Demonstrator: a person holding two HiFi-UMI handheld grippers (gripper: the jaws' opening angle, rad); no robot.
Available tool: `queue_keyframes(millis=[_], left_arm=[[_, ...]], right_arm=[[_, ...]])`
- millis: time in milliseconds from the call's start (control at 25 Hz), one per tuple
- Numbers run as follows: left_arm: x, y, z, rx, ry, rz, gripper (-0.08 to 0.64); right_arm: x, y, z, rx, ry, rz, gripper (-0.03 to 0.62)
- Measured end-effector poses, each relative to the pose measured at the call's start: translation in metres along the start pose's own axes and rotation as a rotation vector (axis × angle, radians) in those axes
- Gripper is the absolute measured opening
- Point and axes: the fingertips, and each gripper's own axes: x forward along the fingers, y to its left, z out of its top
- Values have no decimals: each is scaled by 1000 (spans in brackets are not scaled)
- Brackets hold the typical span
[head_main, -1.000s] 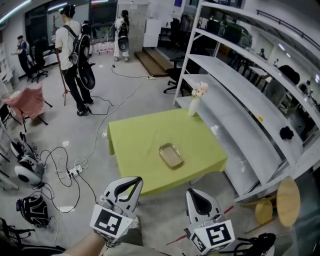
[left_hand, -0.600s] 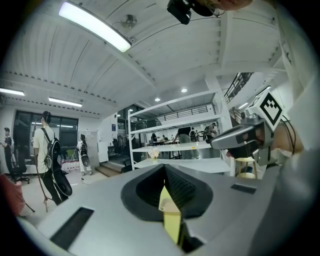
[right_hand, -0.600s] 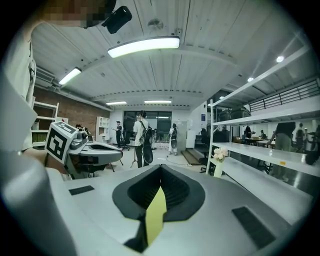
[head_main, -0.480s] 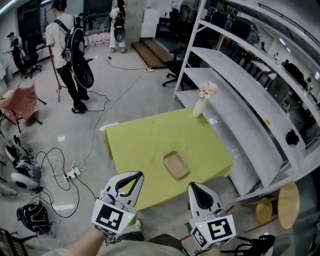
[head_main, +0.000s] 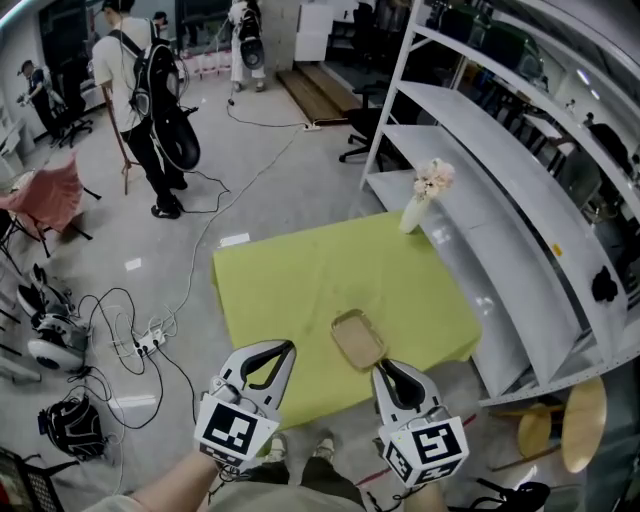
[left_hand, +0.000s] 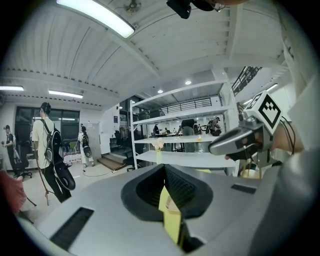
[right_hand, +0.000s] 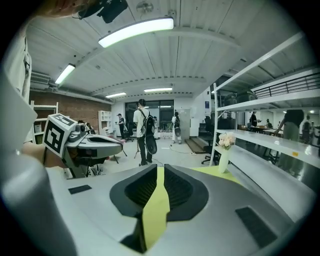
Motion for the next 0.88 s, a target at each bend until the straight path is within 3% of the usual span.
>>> queue_keyframes(millis=[360, 880], left_arm=[[68, 7, -42, -57, 66, 6, 8], [115, 23, -131, -116, 206, 2, 8]], right_arm=[[87, -27, -46, -53, 152, 62, 155], [184, -38, -174, -188, 442, 83, 241]])
